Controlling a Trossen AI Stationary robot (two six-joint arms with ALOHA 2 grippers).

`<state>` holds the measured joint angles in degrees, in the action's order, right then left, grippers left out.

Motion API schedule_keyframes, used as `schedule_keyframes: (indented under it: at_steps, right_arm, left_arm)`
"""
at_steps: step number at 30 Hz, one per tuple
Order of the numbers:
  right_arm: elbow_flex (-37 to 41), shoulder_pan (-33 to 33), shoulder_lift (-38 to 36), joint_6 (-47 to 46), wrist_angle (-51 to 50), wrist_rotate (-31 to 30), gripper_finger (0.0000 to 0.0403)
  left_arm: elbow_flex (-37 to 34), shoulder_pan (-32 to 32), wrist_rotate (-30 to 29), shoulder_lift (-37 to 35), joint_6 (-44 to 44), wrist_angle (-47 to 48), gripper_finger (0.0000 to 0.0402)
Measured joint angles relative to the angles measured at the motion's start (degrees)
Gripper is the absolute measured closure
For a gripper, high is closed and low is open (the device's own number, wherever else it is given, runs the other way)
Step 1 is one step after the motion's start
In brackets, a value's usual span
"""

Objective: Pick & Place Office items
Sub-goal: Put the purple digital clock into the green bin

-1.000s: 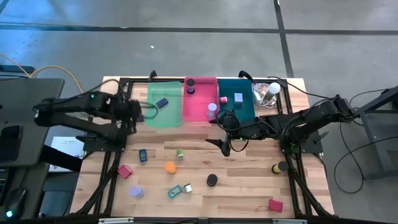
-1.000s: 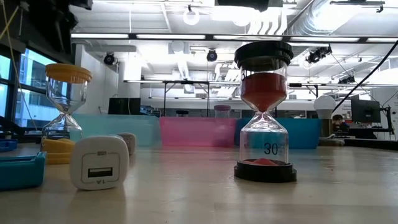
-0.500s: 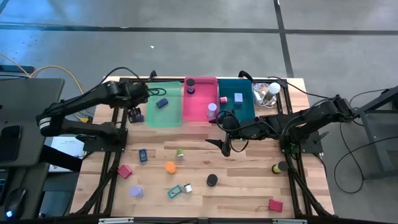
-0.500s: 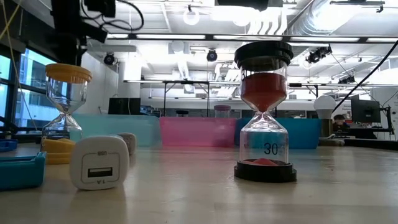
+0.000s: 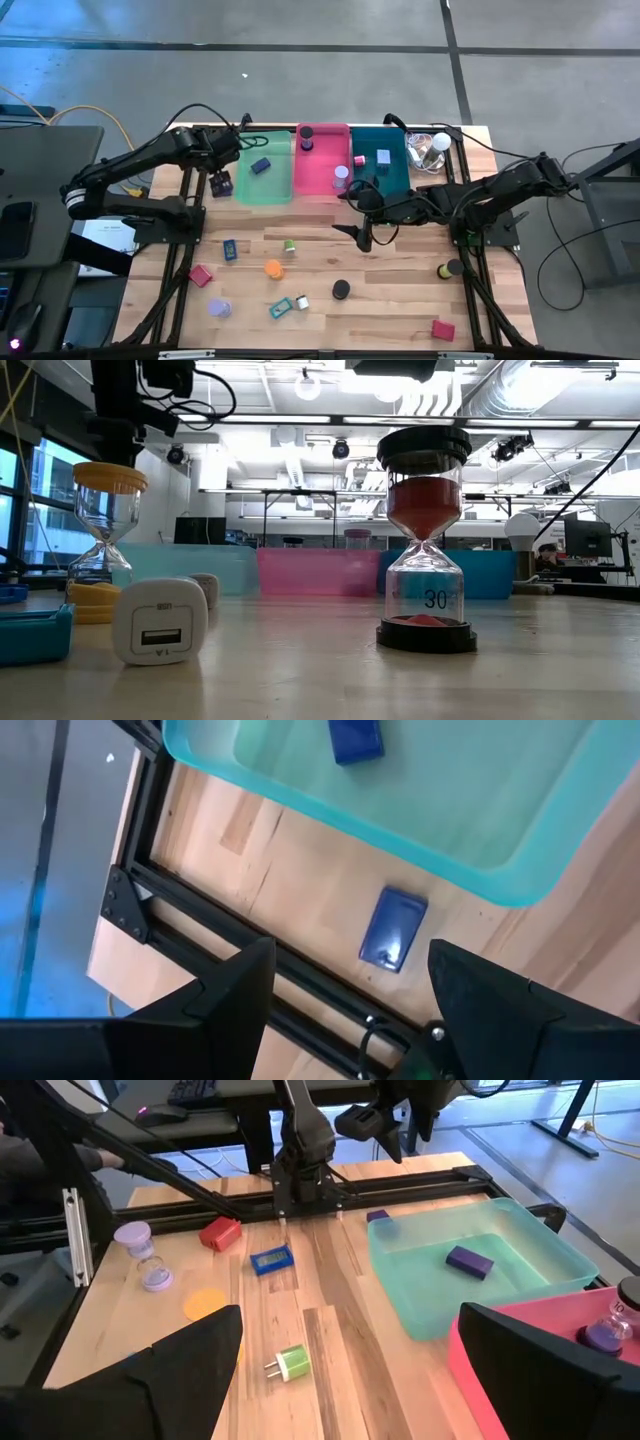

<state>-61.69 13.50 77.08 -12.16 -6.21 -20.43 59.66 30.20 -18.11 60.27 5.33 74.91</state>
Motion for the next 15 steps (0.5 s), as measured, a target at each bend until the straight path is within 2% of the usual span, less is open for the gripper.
schedule_keyframes:
  at_steps: [6,15]
  right_arm:
    - [0.00,0.00,0.28,-0.02,-0.17,0.04,0.0041]
    - [0.00,0.01,0.28,-0.02,-0.60,0.04,0.0041]
  left_arm:
    - [0.00,0.61,0.24,0.00,-0.88,-0.01,0.0135]
    - [0.00,0.61,0.42,0.00,-2.15,-0.15,0.0063]
